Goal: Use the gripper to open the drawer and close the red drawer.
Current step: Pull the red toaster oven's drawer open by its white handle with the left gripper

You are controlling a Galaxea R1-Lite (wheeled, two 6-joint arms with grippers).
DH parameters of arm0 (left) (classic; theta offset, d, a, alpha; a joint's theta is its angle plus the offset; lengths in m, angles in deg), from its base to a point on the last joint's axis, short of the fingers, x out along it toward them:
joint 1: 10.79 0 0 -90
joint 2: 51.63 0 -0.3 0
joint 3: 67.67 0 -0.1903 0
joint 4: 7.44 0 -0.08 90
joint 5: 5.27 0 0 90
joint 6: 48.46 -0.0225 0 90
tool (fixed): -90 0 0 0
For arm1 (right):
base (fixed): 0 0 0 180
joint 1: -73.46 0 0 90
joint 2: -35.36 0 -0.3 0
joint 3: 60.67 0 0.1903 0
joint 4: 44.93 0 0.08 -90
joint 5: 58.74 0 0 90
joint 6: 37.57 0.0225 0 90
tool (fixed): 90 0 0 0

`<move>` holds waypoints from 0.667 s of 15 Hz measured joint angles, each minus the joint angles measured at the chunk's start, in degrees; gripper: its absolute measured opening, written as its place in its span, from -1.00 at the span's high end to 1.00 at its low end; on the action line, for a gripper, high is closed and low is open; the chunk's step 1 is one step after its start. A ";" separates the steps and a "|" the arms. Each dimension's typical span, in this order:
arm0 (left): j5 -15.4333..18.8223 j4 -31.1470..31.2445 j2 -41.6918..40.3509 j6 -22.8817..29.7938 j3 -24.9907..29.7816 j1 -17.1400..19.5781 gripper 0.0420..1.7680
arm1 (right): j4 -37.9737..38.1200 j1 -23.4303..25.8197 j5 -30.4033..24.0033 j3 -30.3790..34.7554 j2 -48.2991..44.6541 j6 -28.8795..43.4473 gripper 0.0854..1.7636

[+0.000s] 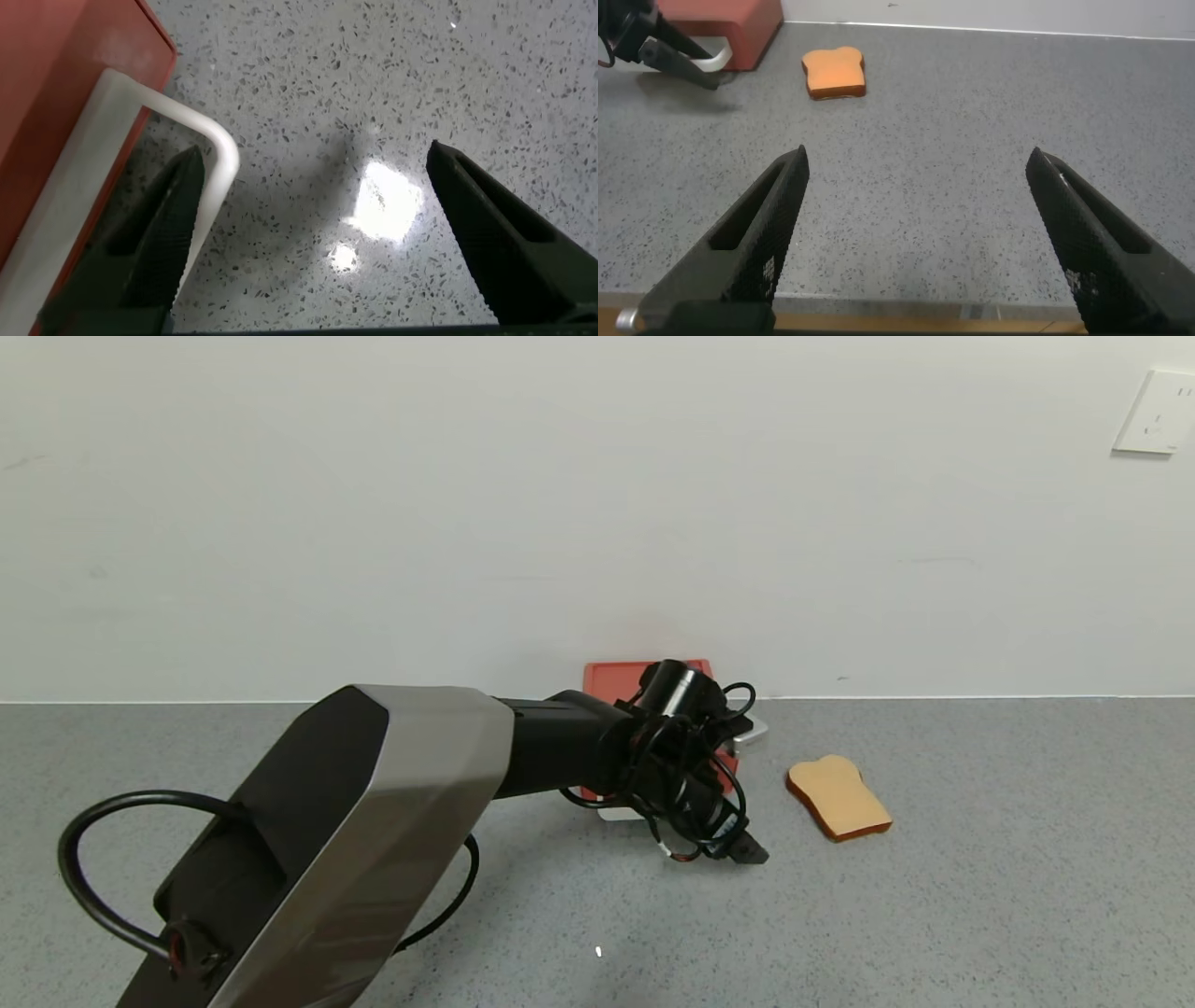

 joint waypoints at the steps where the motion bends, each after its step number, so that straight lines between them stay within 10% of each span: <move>1: -0.09 0.13 0.05 -0.15 0.00 -0.06 -0.94 | -0.04 0.00 0.00 0.00 0.00 0.02 -0.94; 10: -0.20 0.83 0.38 0.27 -0.38 -0.11 -0.94 | -0.15 0.00 0.00 0.09 0.00 0.06 -0.94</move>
